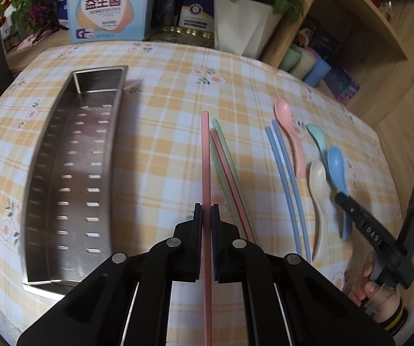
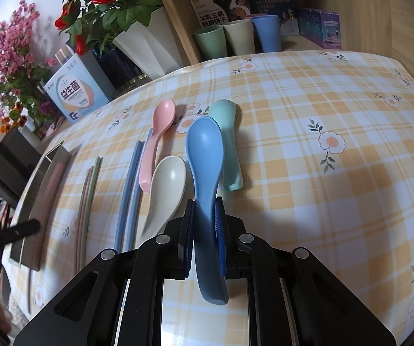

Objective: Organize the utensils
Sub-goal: 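Carry the pink chopstick into the steel caddy and open the left gripper, then carry the blue spoon into the steel caddy and release it with the right gripper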

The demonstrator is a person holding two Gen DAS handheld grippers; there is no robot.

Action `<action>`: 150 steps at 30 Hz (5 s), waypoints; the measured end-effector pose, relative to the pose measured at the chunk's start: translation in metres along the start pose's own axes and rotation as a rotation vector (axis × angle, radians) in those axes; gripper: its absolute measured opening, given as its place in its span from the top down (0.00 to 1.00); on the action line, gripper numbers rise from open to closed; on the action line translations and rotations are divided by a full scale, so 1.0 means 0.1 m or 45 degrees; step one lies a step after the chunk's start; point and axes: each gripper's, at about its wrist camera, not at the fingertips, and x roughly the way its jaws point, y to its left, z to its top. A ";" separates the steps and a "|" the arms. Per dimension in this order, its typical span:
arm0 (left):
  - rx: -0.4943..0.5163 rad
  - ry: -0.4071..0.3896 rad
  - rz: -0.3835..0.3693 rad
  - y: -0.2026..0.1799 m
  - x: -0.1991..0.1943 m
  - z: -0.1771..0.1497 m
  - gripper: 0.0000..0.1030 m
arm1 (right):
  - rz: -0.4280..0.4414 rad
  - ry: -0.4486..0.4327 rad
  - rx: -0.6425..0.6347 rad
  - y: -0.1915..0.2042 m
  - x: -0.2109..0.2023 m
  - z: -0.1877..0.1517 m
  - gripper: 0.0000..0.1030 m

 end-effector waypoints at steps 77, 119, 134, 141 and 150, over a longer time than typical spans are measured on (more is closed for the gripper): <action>0.109 -0.055 0.105 0.75 -0.21 0.54 0.39 | -0.043 0.079 -0.018 0.08 0.03 0.04 0.87; -0.131 -0.268 0.136 2.26 -1.04 0.00 0.06 | 0.200 0.478 -0.178 3.11 0.69 0.06 0.87; -0.187 -0.271 0.126 2.29 -1.02 -0.01 0.06 | 0.166 0.610 -0.136 3.16 0.91 -0.21 0.85; -0.192 -0.266 0.114 2.22 -1.02 0.02 0.06 | 0.249 0.575 -0.157 3.15 0.80 -0.17 0.85; -0.164 -0.249 0.095 1.98 -0.98 0.09 0.06 | 0.232 0.304 -0.287 2.85 0.36 0.02 0.85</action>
